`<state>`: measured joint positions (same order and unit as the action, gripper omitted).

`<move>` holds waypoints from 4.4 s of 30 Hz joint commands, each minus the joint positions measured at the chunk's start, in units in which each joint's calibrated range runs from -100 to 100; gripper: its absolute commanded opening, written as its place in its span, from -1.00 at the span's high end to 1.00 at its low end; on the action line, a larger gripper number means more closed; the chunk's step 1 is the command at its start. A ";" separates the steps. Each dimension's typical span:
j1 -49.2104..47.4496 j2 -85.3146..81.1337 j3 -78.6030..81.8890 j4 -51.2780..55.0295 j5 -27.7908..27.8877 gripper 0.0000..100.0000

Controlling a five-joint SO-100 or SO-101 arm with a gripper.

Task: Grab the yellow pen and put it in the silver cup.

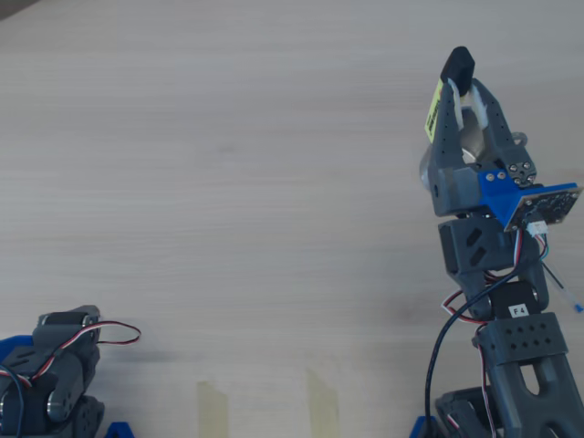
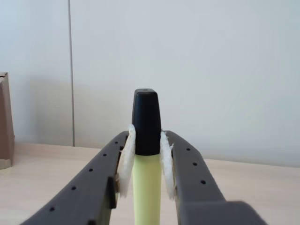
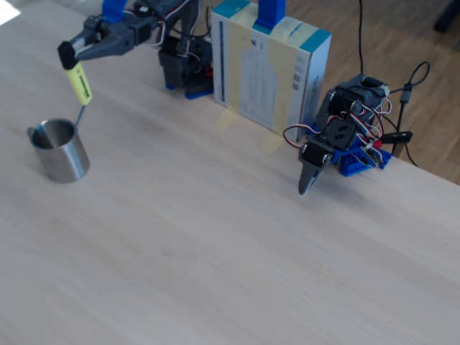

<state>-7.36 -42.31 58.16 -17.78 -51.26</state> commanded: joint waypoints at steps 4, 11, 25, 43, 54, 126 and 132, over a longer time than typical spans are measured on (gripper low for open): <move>3.69 -1.66 -0.34 -0.88 0.33 0.96; 6.31 -1.66 -0.43 -0.97 0.33 0.96; 10.76 -0.92 -0.52 -1.05 0.33 0.96; 10.94 12.38 -1.15 -14.27 1.16 0.96; 10.15 20.36 -1.34 -20.96 0.90 0.96; 11.55 41.81 4.47 -28.94 1.27 0.96; 12.77 41.81 4.92 -28.94 1.32 0.96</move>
<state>4.35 -0.29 63.30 -46.53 -50.28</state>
